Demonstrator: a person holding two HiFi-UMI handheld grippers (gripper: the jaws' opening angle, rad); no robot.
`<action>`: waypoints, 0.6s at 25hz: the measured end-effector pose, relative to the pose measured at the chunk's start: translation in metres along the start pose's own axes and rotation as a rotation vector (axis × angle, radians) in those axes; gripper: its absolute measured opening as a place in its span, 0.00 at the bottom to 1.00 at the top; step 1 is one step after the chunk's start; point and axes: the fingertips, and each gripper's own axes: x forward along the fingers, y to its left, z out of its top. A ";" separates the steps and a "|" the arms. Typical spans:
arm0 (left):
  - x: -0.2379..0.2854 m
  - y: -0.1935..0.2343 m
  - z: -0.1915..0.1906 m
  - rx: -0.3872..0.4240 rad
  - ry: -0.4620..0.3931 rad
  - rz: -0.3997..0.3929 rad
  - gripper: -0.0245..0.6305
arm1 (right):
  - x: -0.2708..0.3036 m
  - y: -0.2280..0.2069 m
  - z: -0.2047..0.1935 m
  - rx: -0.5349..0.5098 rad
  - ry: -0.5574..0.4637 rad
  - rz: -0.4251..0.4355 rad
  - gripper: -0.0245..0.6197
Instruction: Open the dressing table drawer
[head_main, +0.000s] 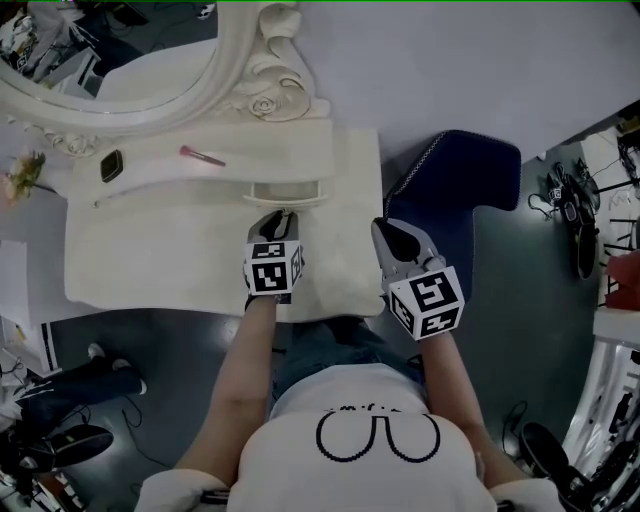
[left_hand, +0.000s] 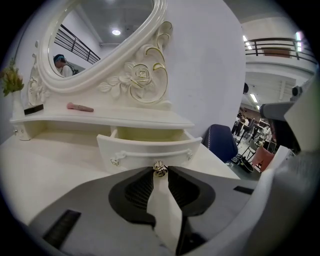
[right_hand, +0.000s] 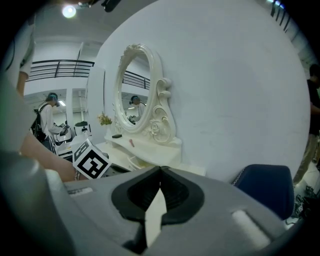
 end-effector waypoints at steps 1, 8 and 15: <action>-0.002 -0.001 -0.002 -0.002 0.000 0.001 0.18 | 0.000 0.001 0.001 -0.003 -0.003 0.000 0.04; -0.013 -0.008 -0.012 -0.017 0.007 0.023 0.18 | -0.002 0.002 0.017 -0.024 -0.036 0.007 0.04; -0.020 -0.009 -0.015 -0.041 0.018 0.008 0.26 | -0.004 0.005 0.030 -0.034 -0.071 0.017 0.04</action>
